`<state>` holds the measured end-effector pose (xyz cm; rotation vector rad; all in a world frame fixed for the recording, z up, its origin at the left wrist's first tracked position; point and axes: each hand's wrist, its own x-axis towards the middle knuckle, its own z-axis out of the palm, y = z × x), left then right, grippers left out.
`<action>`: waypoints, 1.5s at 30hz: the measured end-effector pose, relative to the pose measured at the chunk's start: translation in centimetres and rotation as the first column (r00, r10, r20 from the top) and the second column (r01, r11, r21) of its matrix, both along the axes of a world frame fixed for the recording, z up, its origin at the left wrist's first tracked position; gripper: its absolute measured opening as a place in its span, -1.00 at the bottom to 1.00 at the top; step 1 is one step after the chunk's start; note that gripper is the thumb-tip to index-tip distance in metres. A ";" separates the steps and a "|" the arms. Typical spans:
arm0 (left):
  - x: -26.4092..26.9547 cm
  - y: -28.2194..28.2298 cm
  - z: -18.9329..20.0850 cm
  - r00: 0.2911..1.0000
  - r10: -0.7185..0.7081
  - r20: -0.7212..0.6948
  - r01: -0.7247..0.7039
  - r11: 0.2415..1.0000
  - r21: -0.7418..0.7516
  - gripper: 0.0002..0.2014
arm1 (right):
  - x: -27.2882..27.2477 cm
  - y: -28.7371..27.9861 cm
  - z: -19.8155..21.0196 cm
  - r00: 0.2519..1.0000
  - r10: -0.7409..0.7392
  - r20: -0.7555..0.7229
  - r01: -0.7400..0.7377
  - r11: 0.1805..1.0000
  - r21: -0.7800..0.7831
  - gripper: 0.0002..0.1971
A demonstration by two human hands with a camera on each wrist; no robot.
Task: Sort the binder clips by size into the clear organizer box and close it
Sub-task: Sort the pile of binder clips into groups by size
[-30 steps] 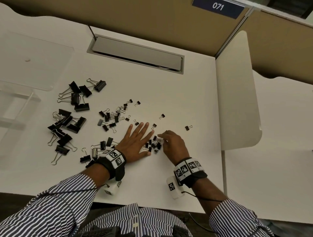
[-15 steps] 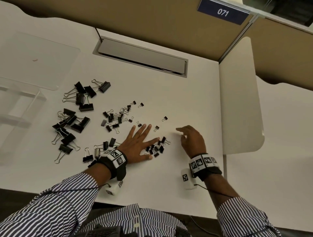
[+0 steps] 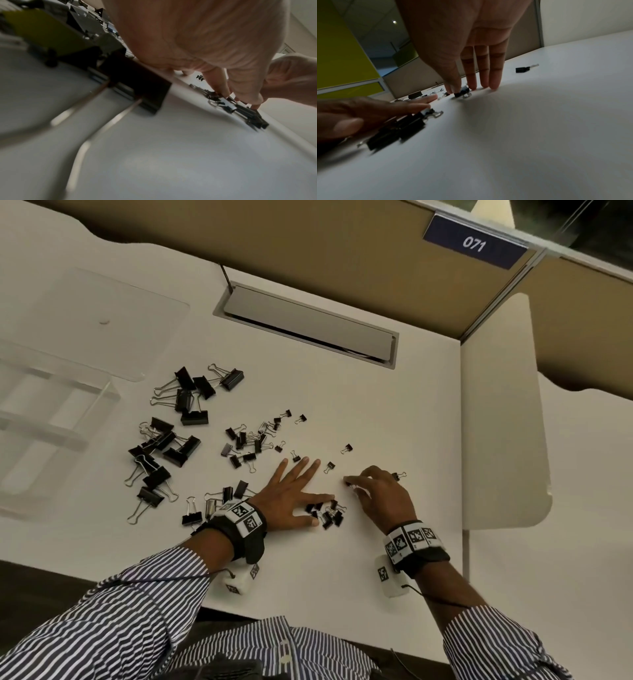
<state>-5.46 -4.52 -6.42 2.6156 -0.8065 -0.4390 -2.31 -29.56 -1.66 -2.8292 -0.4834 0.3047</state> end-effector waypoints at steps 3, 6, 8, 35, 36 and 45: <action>0.1 0.1 0.1 1.000 -0.011 -0.028 0.011 1.000 -0.012 -0.47 | -0.4 0.6 -0.3 1.000 0.010 0.006 -0.010 0.999 -0.036 -0.73; 0.3 0.2 0.5 0.997 -0.027 -0.067 0.027 1.000 0.008 -0.40 | -0.6 1.5 -0.7 0.999 -0.023 0.034 0.024 0.999 -0.039 -0.81; 0.5 0.3 1.1 0.992 -0.007 -0.127 0.007 1.000 0.000 -0.31 | -0.4 2.1 -0.7 0.999 -0.045 0.026 0.046 0.999 -0.017 -0.82; 2.8 8.4 8.5 0.512 0.607 -0.608 -0.859 0.375 -0.348 -0.89 | 1.0 12.8 4.3 0.987 0.152 0.050 -0.155 0.834 0.530 -0.55; 3.3 9.1 8.1 0.530 0.696 -0.484 -0.848 0.424 -0.319 -0.90 | 1.2 12.2 4.2 0.992 0.115 0.050 -0.124 0.836 0.535 -0.57; 5.3 11.8 5.7 0.639 0.752 -0.162 -0.763 0.593 -0.256 -0.86 | 1.6 5.1 2.8 0.992 -0.123 0.008 0.100 0.836 0.540 -0.64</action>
